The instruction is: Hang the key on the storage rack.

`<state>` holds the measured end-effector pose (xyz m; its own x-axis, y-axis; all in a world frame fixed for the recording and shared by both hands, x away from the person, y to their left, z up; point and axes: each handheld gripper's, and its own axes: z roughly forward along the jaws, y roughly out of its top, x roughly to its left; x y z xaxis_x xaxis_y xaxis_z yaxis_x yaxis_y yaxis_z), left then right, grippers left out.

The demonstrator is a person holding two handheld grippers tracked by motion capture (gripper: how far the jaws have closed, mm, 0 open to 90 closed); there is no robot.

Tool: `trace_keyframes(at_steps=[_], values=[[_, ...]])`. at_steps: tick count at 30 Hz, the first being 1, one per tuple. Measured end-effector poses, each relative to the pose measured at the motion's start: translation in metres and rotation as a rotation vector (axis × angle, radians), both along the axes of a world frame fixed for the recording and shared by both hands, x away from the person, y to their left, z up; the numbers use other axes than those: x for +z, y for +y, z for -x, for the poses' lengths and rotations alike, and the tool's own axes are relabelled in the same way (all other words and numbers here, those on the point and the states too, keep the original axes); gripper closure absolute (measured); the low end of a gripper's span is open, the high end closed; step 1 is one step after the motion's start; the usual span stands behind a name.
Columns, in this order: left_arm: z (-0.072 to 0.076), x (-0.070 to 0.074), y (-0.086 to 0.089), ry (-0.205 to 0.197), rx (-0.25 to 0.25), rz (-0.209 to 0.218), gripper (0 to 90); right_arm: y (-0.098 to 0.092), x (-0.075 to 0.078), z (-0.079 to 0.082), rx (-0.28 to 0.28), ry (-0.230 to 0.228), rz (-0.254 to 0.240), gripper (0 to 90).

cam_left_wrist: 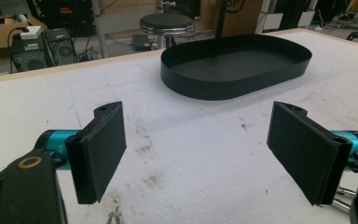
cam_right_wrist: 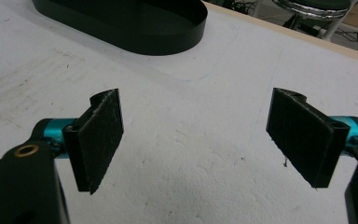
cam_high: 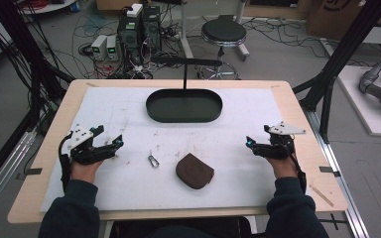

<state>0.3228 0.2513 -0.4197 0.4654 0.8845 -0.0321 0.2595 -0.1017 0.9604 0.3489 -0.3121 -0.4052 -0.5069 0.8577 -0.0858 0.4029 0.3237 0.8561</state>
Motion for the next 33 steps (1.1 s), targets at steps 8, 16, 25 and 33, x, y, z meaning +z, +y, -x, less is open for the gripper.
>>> trace_keyframes(at_steps=[8,16,25,33], values=[[-0.005,-0.002,-0.003,0.011,-0.007,0.000,21.6,0.000,-0.001,0.002,0.004,0.004,-0.006,18.9],[-0.004,-0.001,-0.007,0.018,-0.021,0.027,21.7,-0.002,-0.001,0.003,-0.002,-0.003,-0.008,18.9],[-0.003,0.001,-0.035,0.062,-0.136,0.017,26.5,-0.001,-0.001,0.004,-0.002,-0.007,0.005,19.0],[0.001,-0.008,-0.068,0.184,-0.298,-0.039,50.0,0.003,0.000,0.005,0.008,-0.007,0.022,19.1]])
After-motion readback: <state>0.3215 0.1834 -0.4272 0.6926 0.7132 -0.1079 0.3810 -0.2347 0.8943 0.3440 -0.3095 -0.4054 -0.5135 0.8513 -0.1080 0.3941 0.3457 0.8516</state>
